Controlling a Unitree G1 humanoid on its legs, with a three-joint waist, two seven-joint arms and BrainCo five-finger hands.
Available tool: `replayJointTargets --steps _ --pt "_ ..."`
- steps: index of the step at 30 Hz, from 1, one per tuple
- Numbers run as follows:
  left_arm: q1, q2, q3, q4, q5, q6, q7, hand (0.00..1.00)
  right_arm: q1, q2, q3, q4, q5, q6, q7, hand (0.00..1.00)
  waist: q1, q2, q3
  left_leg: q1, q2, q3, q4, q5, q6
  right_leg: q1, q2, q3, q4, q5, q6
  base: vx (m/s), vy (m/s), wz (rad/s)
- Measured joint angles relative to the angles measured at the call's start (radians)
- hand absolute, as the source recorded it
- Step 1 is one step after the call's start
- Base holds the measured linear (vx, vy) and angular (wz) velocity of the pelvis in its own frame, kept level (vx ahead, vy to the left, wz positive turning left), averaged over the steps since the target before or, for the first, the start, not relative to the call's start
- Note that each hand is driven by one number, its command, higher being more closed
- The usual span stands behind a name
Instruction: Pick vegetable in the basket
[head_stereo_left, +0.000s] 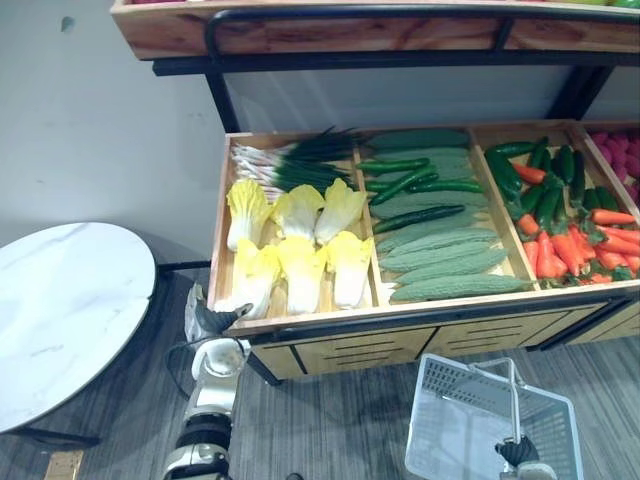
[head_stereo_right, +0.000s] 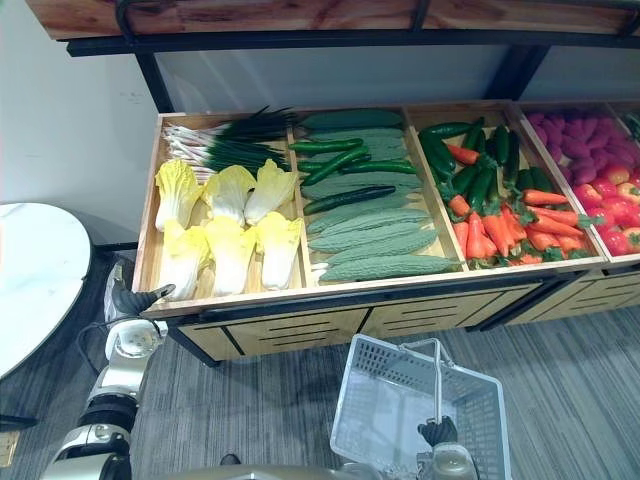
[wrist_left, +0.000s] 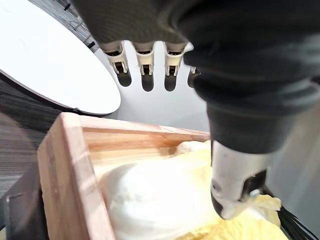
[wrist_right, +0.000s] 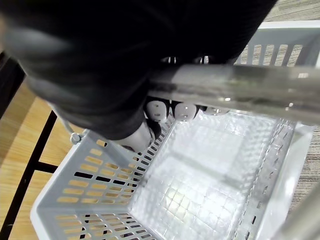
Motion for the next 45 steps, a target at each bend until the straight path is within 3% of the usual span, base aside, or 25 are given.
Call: replayJointTargets --steps 8,14,22,24,32,43,44,45 --pt "0.000 0.000 0.003 -0.017 0.025 -0.001 0.003 0.00 0.002 0.000 -0.003 -0.023 0.001 0.000 -0.014 1.00 -0.002 0.007 0.022 -0.004 0.001 0.021 -0.005 0.000 0.000 -0.021 0.000 0.019 -0.001 0.005 0.008 -0.05 0.000 -0.09" --pt "-0.017 0.000 0.022 -0.008 -0.055 0.000 0.028 0.00 -0.002 0.001 -0.003 -0.029 0.000 0.000 -0.017 1.00 0.000 0.005 0.038 -0.010 0.000 0.024 -0.005 -0.001 -0.001 -0.023 0.001 0.021 -0.009 0.005 0.008 0.03 -0.002 0.00" --pt "-0.105 0.000 0.046 0.055 -0.065 0.001 0.058 0.00 -0.030 0.001 -0.003 -0.034 0.001 -0.001 -0.020 1.00 -0.002 0.021 0.075 -0.026 0.003 0.049 0.001 0.000 -0.001 -0.053 0.005 0.049 -0.004 0.006 0.007 0.06 -0.009 -0.09" --pt "-0.128 0.000 0.053 0.064 -0.067 0.001 0.067 0.00 -0.040 0.000 -0.002 -0.041 0.002 -0.001 -0.022 1.00 -0.001 0.030 0.087 -0.035 0.013 0.052 0.002 0.001 -0.002 -0.073 0.016 0.060 0.005 0.019 -0.010 0.02 -0.017 -0.14" --pt "-0.176 0.000 0.062 0.064 -0.103 0.001 0.073 0.00 -0.050 0.000 0.003 -0.087 0.010 -0.011 -0.025 1.00 -0.001 0.032 0.133 -0.060 0.019 0.071 0.002 0.003 -0.004 -0.135 0.018 0.085 0.042 0.021 -0.010 0.01 -0.006 -0.10" --pt "-0.254 0.007 0.092 0.209 -0.100 0.015 0.084 0.00 -0.073 -0.006 0.039 -0.109 0.032 -0.028 -0.058 1.00 0.000 0.047 0.188 -0.095 0.020 0.078 0.002 0.018 -0.001 -0.197 0.019 0.109 0.059 0.052 -0.010 -0.01 0.005 -0.07" --pt "-0.264 0.015 0.091 0.223 -0.100 0.016 0.084 1.00 -0.073 -0.006 0.039 -0.110 0.033 -0.030 -0.059 1.00 0.001 0.047 0.193 -0.095 0.019 0.079 0.002 0.018 -0.001 -0.200 0.018 0.116 0.059 0.054 -0.009 -0.02 0.016 -0.11" --pt "-0.278 0.023 0.091 0.233 -0.100 0.016 0.085 1.00 -0.073 -0.007 0.039 -0.115 0.039 -0.031 -0.059 1.00 0.001 0.046 0.203 -0.095 0.019 0.079 0.002 0.018 -0.001 -0.202 0.018 0.118 0.059 0.055 -0.008 -0.03 0.011 -0.07"
